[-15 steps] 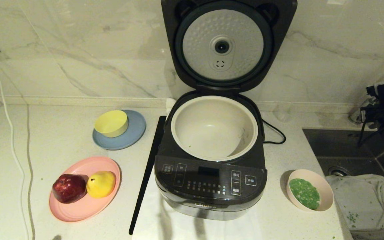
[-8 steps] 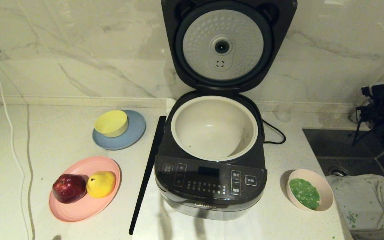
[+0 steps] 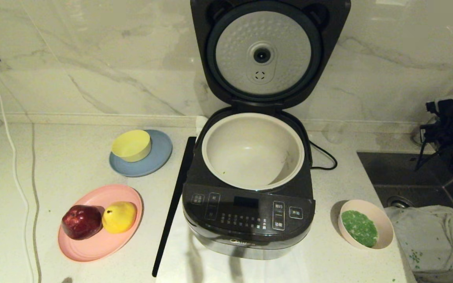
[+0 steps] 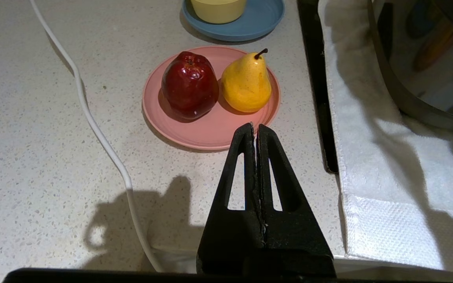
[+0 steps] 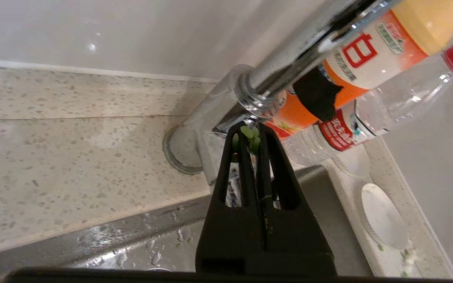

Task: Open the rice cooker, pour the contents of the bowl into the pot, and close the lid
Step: Turn on the tap

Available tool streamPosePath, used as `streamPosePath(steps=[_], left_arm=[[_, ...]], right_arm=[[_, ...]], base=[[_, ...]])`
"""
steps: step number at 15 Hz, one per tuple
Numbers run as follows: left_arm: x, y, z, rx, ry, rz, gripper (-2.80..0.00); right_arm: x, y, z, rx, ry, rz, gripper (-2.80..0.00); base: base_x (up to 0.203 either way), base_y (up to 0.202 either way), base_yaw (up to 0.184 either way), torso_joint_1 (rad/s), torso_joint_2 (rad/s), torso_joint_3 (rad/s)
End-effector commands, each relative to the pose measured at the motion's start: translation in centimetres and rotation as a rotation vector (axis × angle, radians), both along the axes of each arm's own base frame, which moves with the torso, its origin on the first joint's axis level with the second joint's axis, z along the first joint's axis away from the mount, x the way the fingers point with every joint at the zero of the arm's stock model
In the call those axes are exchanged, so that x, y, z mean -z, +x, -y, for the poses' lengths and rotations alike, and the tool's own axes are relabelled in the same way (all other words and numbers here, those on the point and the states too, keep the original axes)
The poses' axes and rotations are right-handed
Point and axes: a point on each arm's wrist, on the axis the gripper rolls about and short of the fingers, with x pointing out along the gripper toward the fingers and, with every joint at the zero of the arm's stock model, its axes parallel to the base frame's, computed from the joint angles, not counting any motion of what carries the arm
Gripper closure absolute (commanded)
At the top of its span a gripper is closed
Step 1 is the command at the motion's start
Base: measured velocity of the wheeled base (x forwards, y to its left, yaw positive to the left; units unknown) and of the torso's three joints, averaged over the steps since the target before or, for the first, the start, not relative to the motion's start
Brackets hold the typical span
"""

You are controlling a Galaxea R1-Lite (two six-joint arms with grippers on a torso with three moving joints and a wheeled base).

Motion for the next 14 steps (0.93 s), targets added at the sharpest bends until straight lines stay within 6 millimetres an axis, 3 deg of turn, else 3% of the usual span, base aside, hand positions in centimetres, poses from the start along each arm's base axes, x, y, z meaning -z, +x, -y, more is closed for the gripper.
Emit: streamPosePath(steps=[1, 14], left_arm=[[0.2, 0.1, 0.0, -0.001, 0.000, -0.008, 0.00], [0.2, 0.1, 0.0, 0.001, 0.000, -0.008, 0.00]], right_arm=[[-0.2, -0.1, 0.1, 0.005, -0.005, 0.003, 0.00], [1.6, -2.2, -0.5, 0.018, 0.033, -0.092, 0.00]], base=[[0.000, 0.000, 0.000, 0.000, 0.00, 0.000], [0.000, 0.000, 0.000, 0.000, 0.00, 0.000]])
